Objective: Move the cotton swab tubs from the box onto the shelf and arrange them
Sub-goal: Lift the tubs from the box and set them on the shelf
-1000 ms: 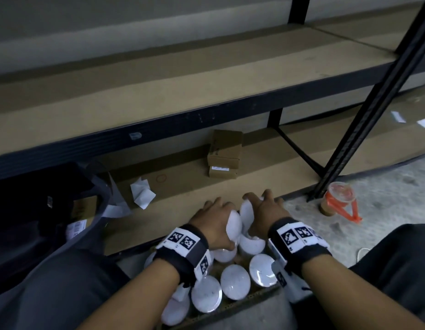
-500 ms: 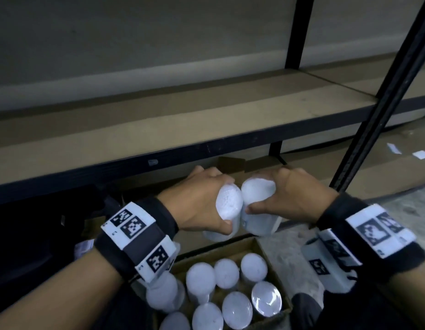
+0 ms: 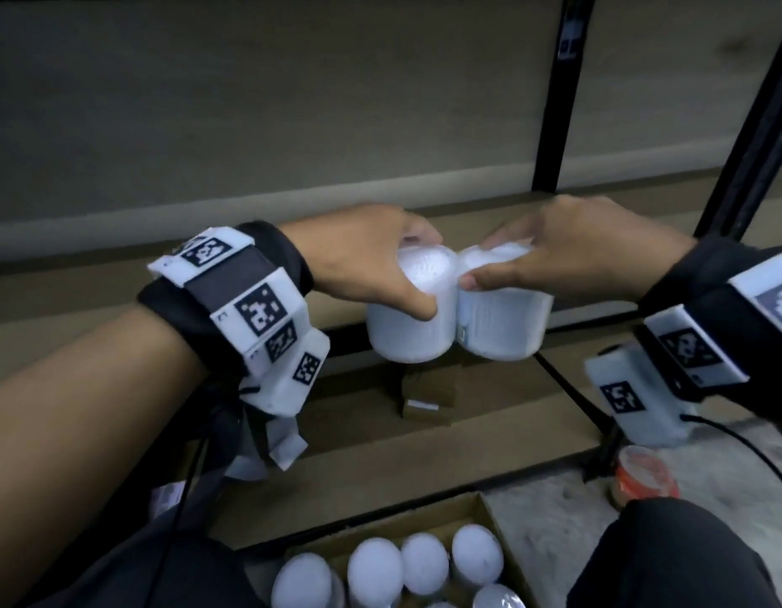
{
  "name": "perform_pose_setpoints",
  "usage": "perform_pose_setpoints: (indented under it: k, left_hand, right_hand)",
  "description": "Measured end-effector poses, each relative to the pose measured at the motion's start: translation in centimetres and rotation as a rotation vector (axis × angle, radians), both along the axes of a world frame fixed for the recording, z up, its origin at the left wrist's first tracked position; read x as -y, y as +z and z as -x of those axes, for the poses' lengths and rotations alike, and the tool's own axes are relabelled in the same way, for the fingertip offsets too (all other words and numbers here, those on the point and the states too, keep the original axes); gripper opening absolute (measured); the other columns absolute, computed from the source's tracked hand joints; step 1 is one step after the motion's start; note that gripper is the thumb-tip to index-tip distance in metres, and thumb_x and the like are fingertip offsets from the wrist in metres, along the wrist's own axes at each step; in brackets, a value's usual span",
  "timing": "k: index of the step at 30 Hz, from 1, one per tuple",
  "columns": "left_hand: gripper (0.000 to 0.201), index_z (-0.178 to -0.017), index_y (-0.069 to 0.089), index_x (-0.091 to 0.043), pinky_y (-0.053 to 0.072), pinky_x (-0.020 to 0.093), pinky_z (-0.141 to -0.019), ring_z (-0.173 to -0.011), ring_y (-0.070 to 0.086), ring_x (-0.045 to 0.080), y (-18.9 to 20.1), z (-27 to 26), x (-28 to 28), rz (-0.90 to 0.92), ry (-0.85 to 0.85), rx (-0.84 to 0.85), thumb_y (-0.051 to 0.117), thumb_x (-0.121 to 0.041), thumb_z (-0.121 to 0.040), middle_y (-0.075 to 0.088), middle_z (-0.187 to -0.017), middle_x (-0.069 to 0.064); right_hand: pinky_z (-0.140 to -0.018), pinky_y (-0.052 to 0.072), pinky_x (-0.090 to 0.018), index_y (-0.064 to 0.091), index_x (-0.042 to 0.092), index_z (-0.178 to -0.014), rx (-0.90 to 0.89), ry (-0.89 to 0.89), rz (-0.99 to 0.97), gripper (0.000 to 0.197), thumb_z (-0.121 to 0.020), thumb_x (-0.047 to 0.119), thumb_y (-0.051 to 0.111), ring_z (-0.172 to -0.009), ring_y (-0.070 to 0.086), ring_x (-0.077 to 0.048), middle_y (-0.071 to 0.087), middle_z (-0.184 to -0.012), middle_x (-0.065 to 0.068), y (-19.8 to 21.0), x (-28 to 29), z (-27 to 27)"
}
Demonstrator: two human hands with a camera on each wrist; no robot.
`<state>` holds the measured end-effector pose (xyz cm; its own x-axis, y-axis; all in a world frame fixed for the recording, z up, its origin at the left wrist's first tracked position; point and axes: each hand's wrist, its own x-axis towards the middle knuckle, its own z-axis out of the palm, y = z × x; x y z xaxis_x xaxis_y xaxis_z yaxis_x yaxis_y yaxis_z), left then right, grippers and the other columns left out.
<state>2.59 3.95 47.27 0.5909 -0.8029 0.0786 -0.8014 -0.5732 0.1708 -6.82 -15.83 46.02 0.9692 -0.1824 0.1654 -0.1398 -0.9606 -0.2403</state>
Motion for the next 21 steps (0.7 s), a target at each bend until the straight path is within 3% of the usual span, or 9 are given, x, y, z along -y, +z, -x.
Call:
perform_pose_setpoints:
  k: [5,16,21]
  left_hand:
    - [0.07,-0.13,0.053,-0.04,0.051,0.034,-0.095,-0.109,0.058,0.004,1.6,-2.2,1.0,0.016,0.022,-0.046,0.07,-0.056,-0.064,0.058,-0.121,-0.022]
    - [0.074,-0.135,0.052,-0.034,0.049,0.033,-0.098,-0.113,0.055,0.01,1.2,-6.7,3.6,-0.002,0.093,-0.065,0.071,-0.052,-0.066,0.056,-0.129,-0.016]
    - [0.065,-0.134,0.054,-0.028,0.049,0.034,-0.097,-0.114,0.055,0.013,1.3,-8.4,4.5,-0.027,0.1,-0.071,0.071,-0.046,-0.075,0.057,-0.128,-0.012]
  right_hand:
    - [-0.083,0.038,-0.029,0.065,0.047,-0.118,0.022,-0.002,-0.011,0.062,-0.066,0.081,0.06,-0.122,0.049,-0.017,0.062,-0.124,0.015,1.8,1.1,-1.9]
    - [-0.082,0.035,-0.026,0.062,0.043,-0.123,0.068,-0.031,-0.118,0.063,-0.068,0.073,0.068,-0.123,0.05,-0.013,0.056,-0.134,0.014,0.8,3.0,-7.0]
    - [-0.083,0.038,-0.026,0.062,0.039,-0.124,0.069,-0.024,-0.105,0.063,-0.07,0.071,0.067,-0.121,0.052,-0.014,0.059,-0.133,0.012,0.4,3.5,-9.1]
